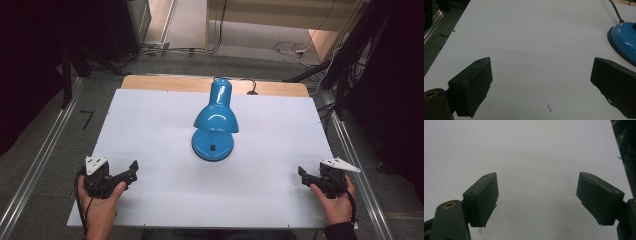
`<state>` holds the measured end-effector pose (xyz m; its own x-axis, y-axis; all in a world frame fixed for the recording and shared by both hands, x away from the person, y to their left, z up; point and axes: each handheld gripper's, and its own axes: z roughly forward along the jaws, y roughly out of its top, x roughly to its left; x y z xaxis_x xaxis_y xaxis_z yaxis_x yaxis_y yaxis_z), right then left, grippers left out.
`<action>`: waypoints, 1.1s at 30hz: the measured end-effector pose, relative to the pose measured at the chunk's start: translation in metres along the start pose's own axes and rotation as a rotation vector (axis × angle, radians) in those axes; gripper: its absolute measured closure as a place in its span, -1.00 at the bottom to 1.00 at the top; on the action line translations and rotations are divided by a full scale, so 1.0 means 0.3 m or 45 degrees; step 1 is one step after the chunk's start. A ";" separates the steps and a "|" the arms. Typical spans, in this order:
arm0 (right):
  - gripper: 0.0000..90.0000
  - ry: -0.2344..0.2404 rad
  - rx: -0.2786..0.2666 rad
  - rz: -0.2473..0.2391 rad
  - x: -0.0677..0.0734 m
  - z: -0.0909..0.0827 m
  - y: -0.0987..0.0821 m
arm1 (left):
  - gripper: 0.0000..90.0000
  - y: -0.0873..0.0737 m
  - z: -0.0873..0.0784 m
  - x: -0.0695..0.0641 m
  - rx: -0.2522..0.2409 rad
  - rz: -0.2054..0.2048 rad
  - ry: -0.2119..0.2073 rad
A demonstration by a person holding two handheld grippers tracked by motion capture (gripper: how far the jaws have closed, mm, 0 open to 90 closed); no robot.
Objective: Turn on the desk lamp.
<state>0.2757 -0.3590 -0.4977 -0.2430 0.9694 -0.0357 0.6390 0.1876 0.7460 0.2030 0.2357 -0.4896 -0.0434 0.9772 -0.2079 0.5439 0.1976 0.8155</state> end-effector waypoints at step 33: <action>-0.63 0.185 -0.089 -0.064 0.209 0.022 0.093 | -0.90 0.000 0.005 -0.002 0.003 -0.001 0.000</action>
<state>0.2831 -0.2919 -0.4836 -0.3791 0.9252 0.0187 0.5723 0.2185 0.7904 0.2041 0.2351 -0.4903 -0.0440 0.9771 -0.2083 0.5457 0.1982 0.8142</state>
